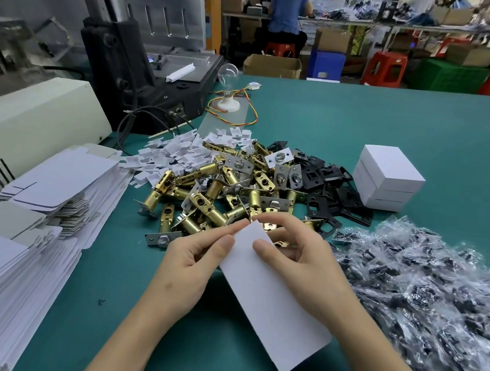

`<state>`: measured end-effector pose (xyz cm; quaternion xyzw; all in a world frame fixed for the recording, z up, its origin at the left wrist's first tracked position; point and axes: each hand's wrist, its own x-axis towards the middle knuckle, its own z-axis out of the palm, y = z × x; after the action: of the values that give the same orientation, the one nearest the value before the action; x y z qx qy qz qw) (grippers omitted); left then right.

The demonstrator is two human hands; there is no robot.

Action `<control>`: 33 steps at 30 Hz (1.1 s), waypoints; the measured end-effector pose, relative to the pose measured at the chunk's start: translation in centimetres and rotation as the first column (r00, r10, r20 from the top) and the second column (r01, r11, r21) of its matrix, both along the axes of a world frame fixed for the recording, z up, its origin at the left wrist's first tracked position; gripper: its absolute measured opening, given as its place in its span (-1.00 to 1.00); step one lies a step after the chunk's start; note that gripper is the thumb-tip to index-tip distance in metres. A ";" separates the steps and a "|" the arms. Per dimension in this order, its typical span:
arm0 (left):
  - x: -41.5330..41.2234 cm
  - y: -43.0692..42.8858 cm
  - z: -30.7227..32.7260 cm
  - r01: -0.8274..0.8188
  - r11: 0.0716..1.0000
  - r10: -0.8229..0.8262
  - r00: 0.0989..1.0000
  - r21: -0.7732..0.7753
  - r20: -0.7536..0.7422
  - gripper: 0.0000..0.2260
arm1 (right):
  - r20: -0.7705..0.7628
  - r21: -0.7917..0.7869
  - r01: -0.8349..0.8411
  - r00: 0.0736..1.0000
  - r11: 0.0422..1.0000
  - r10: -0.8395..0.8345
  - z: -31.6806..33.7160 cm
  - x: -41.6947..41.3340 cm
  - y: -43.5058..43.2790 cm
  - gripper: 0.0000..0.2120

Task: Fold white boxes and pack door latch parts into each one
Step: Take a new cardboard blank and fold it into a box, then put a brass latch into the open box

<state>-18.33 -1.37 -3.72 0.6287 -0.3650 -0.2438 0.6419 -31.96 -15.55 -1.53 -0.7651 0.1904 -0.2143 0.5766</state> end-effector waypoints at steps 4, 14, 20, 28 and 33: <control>-0.3 -0.3 -0.4 -0.128 0.992 0.128 0.991 0.010 0.035 -0.79 | 0.014 0.041 0.034 0.999 0.999 -0.035 0.0 -0.1 -0.1 -0.75; 0.9 -0.1 0.5 -0.254 0.967 0.232 0.891 -0.003 -0.391 -0.74 | 0.151 -0.258 -0.022 0.987 0.966 0.063 0.4 -0.5 -1.0 -0.48; 1.0 0.0 -0.6 -0.303 0.944 0.304 0.953 0.129 0.009 -0.64 | 0.270 -0.452 0.049 0.959 0.891 0.084 0.0 0.1 -0.2 -0.70; 0.5 0.7 -0.1 -0.008 0.992 0.023 0.992 -0.126 0.125 -0.55 | 0.087 -0.324 -0.007 0.996 0.946 0.037 -0.3 0.0 -0.4 -0.69; 0.1 0.8 0.3 -0.066 0.993 0.080 0.986 -0.101 0.146 -0.85 | 0.177 -0.311 0.219 0.969 0.925 -0.170 0.3 -0.9 -2.4 -0.83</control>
<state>-18.26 -0.59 -3.44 0.6267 -0.4000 -0.1546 0.6506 -32.85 -17.95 -1.24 -0.8097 0.1839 -0.3550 0.4296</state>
